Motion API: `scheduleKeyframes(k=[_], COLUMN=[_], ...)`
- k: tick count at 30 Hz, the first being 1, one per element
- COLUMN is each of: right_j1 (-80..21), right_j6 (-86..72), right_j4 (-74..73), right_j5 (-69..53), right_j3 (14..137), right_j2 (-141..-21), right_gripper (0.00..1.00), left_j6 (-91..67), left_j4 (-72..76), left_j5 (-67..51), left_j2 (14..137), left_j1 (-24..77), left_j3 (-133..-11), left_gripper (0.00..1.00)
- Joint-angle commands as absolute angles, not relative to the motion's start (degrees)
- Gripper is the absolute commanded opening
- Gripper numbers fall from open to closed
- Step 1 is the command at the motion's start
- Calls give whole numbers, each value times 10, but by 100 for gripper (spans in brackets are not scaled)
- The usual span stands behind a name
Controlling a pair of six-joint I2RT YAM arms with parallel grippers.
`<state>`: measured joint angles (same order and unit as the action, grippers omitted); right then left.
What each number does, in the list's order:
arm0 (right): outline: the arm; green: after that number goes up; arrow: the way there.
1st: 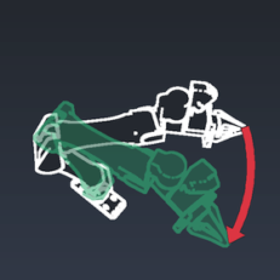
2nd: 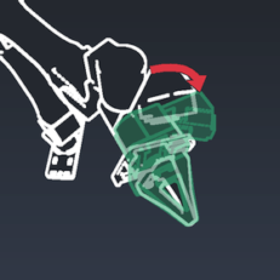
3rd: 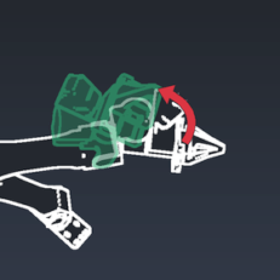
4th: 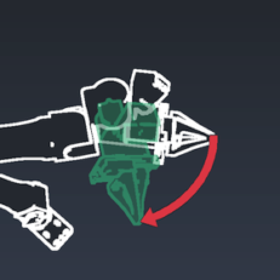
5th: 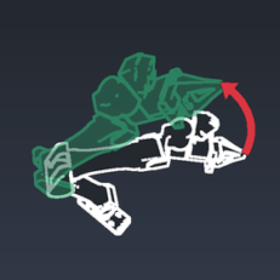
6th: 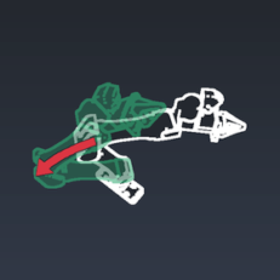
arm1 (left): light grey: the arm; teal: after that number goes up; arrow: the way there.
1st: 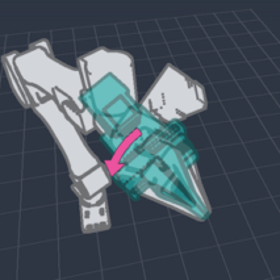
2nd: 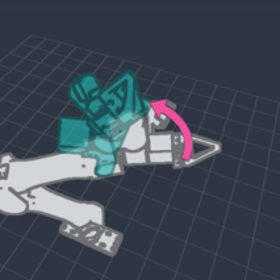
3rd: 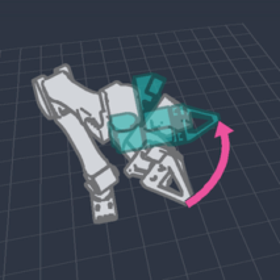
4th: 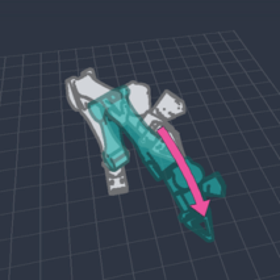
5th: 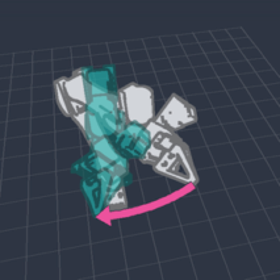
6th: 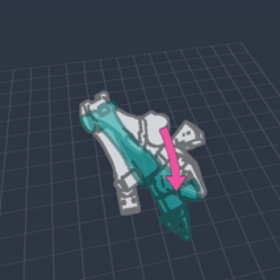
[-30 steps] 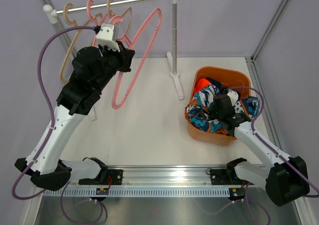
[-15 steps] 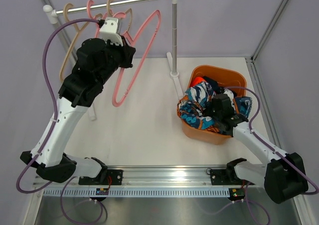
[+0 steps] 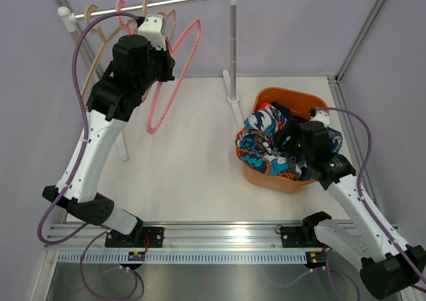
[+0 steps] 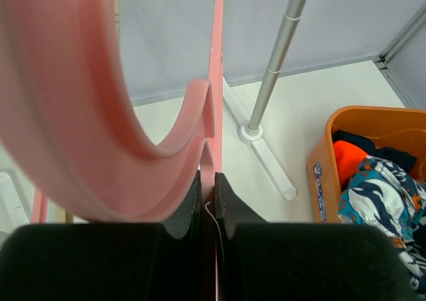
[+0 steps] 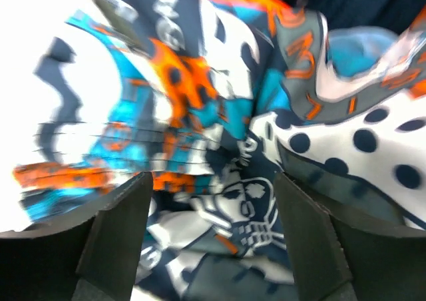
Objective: Remove the shorts from the hanger
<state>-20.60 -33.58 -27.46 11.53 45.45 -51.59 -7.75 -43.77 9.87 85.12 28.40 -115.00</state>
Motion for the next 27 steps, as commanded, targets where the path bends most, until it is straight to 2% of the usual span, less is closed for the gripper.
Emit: scheduleKeyframes(k=[1,12,16,20,27], right_j1=[-208,-208,-209,-209,-208], right_j6=[-283,-234,-207,-194,-207], right_j4=[-329,-363,-359,-358,-340], right_j5=[139,120,111,126,76], right_j3=[538,647,657,662,654], right_j2=[-496,-456,-441,-427,-417], right_gripper=[83,88,91,93,93], left_j6=[-65,-55,-60,-55,-57], left_j4=[-421,-340,-287,-280,-232], left_j5=[87,84,69,55,70], left_j2=[870,934,963,1018,1073], left_j1=[269,233,217,210,199], left_j3=[-1187,-1205,-1220,-1292,-1324], left_gripper=[0,0,0,0,0])
